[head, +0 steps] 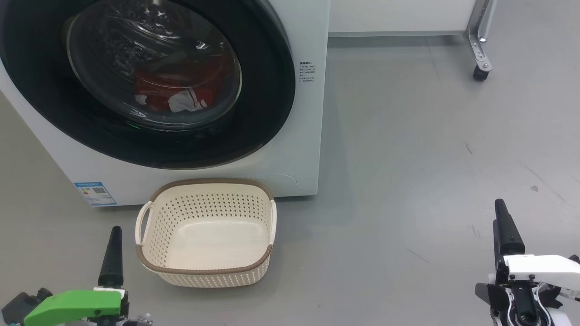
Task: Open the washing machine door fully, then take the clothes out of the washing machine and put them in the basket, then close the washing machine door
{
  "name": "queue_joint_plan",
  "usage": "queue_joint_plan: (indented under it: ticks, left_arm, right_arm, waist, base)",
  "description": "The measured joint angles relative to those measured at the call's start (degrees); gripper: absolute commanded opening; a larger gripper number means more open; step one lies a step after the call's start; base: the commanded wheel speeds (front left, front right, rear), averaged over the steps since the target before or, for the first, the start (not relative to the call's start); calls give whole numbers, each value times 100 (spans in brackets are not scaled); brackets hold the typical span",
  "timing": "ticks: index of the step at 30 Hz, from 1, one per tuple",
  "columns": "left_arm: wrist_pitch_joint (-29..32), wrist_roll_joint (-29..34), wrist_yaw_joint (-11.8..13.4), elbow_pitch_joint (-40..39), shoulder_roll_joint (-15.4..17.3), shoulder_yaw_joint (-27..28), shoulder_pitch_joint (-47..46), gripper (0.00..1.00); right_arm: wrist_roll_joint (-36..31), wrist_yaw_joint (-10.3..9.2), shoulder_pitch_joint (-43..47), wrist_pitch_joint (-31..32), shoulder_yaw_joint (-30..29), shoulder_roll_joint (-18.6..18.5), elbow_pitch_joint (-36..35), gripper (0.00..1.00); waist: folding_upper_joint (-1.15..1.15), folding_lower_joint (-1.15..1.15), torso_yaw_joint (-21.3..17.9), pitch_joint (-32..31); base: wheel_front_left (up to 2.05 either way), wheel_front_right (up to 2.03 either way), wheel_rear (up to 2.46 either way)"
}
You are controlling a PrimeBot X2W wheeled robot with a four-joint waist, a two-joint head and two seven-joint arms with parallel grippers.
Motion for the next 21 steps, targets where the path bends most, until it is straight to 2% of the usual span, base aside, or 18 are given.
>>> queue_joint_plan:
  ticks: [15, 21]
  left_arm:
    - [-291, 995, 0, -330, 11, 14, -9, 100]
    - [-386, 1594, 0, -363, 19, -15, -7, 100]
  right_arm:
    - [-1067, 1, 2, -275, -75, -11, -285, 100]
    - [-1322, 1, 2, -375, -26, -12, -324, 100]
  waist:
    - [0, 0, 36, 7]
    - [0, 0, 49, 7]
  base:
    - [0, 0, 0]
    - [0, 0, 0]
